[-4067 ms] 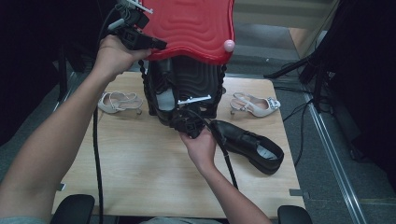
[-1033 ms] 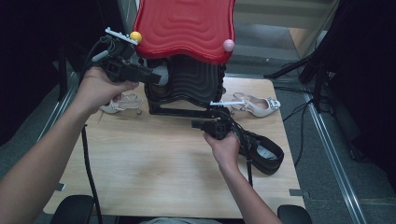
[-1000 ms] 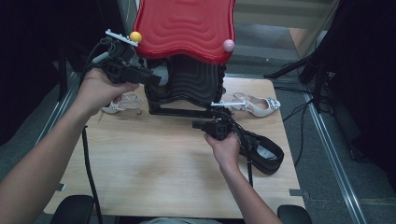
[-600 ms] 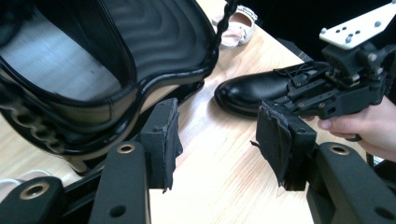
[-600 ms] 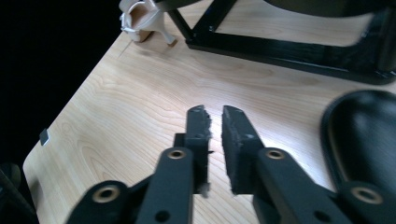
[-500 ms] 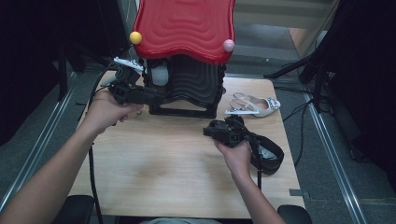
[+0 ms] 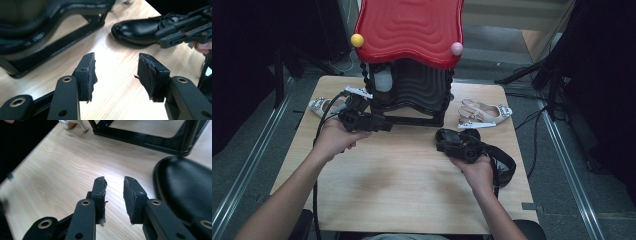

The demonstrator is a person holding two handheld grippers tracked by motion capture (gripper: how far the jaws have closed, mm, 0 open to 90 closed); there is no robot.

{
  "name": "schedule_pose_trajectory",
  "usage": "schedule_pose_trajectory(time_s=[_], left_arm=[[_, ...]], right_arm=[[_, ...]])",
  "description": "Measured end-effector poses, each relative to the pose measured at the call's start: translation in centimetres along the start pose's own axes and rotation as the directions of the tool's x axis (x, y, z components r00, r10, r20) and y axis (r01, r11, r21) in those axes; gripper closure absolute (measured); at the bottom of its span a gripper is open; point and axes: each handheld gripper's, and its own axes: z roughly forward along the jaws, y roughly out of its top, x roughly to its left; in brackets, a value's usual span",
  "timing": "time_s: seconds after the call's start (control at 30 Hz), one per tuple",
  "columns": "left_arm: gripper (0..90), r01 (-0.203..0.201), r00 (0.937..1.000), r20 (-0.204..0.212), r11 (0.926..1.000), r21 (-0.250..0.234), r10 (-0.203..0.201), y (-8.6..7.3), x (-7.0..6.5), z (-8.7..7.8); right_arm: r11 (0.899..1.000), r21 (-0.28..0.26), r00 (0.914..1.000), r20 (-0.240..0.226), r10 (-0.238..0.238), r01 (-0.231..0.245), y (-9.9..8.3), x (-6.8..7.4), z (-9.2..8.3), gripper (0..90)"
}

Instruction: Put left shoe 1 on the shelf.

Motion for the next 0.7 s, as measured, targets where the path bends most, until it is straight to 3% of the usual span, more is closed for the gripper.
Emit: schedule_pose_trajectory(time_s=[0.07, 0.17, 0.27, 0.33, 0.47, 0.7], left_arm=[[48.3, 0.002, 1.0000, -0.002, 1.0000, 0.009, -0.002, -0.6, -0.1, 0.6], [48.1, 0.008, 0.9999, 0.009, 0.9999, 0.013, -0.008, -1.3, -0.1, 1.4], [48.1, 0.016, 0.9996, 0.021, 0.9997, 0.018, -0.017, -2.0, -0.1, 2.1], [48.4, 0.013, 0.9997, 0.020, 0.9996, 0.024, -0.013, -2.4, -0.1, 2.5], [48.7, 0.016, 0.9997, 0.020, 0.9995, 0.028, -0.017, -3.1, -0.2, 3.3], [48.9, 0.010, 0.9997, 0.022, 0.9994, 0.034, -0.011, -4.0, -0.4, 4.2]], right_arm=[[0.999, 0.007, 0.9988, 0.008, -0.048, 0.048, -0.4, 0.0, -0.5, 73.4], [0.998, -0.008, 0.9980, 0.026, -0.058, 0.058, -0.8, -0.3, -1.3, 75.5], [1.000, 0.012, 0.9994, 0.029, -0.017, 0.017, -1.0, -0.9, -2.2, 76.5], [0.999, 0.034, 0.9989, 0.043, -0.018, 0.016, -1.1, -1.4, -2.7, 75.5], [0.997, 0.080, 0.9997, 0.023, 0.005, -0.007, -1.4, -2.4, -3.5, 73.8], [0.996, 0.079, 0.9992, 0.028, 0.028, -0.030, -1.6, -3.6, -5.3, 70.8]])
